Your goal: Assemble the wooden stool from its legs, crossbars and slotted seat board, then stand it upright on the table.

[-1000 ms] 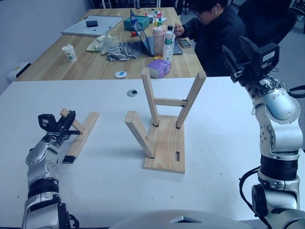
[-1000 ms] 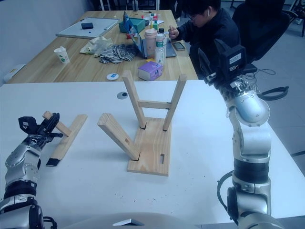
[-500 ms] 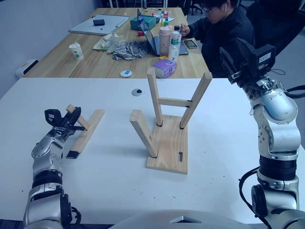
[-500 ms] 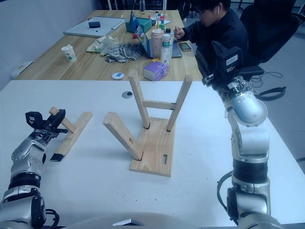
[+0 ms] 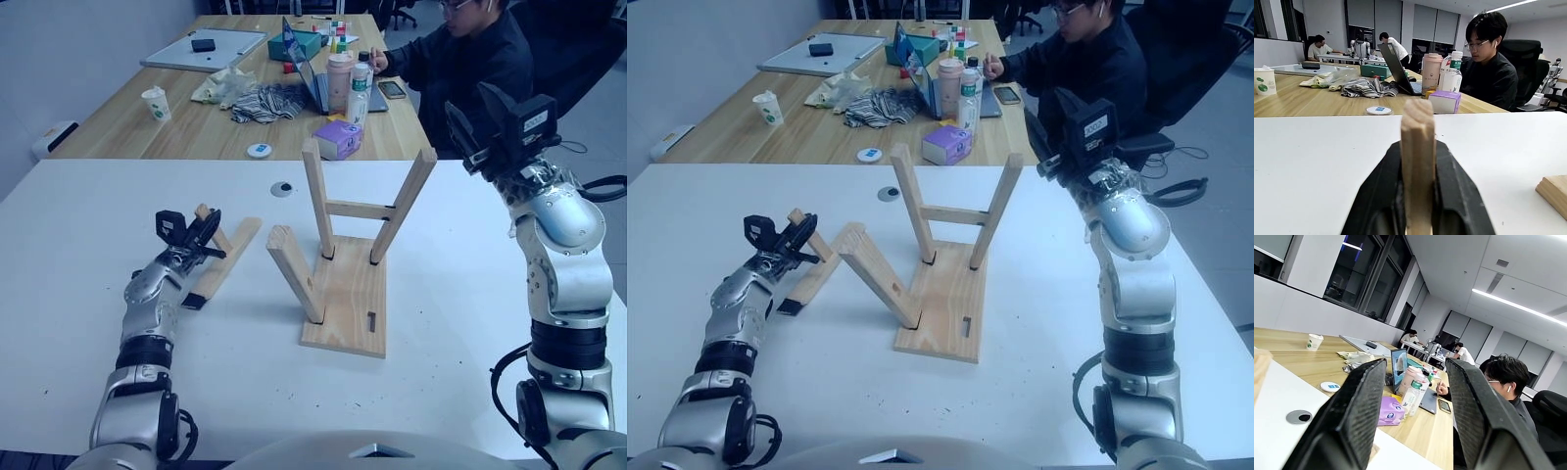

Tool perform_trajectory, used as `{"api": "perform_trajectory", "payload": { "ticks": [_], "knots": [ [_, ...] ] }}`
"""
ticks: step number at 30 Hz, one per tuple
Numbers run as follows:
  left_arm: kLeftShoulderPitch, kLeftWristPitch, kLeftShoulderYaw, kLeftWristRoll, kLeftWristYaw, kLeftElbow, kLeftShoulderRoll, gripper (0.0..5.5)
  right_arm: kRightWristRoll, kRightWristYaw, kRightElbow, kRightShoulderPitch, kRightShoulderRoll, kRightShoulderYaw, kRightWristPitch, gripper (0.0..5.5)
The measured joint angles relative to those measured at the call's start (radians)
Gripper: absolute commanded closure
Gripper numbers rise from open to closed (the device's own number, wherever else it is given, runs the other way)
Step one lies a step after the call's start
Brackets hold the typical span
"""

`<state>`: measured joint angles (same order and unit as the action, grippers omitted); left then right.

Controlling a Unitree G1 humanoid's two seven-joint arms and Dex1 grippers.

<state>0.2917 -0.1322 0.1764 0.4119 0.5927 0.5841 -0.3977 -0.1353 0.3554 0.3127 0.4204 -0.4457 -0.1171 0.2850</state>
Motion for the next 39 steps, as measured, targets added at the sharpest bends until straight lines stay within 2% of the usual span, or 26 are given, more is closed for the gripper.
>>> {"api": "perform_trajectory", "payload": {
  "ticks": [3,12,18,23,29,39],
  "knots": [
    [-0.081,0.145,-0.014,-0.022,-0.023,-0.047,-0.002,4.15,0.01,0.0,0.002,-0.006,-0.001,-0.001,0.0,3.28],
    [-0.078,0.368,0.027,-0.015,-0.061,-0.278,-0.066,2.8,0.016,-0.009,0.016,-0.028,0.003,0.005,0.0,3.28],
    [-0.202,0.619,0.018,-0.017,0.0,-0.377,-0.178,1.85,0.017,-0.012,0.026,-0.057,0.003,0.002,0.0,3.28],
    [-0.216,0.687,-0.016,-0.022,0.051,-0.425,-0.214,1.06,0.018,-0.021,0.041,-0.066,0.003,0.001,0.0,3.28],
    [-0.235,0.707,-0.062,-0.064,0.069,-0.45,-0.223,1.06,0.025,-0.031,0.04,-0.073,0.003,0.001,0.001,3.28],
    [-0.245,0.589,-0.095,-0.154,0.066,-0.406,-0.232,2.45,0.058,-0.027,0.012,-0.072,0.001,0.026,-0.014,3.28]
  ]
}}
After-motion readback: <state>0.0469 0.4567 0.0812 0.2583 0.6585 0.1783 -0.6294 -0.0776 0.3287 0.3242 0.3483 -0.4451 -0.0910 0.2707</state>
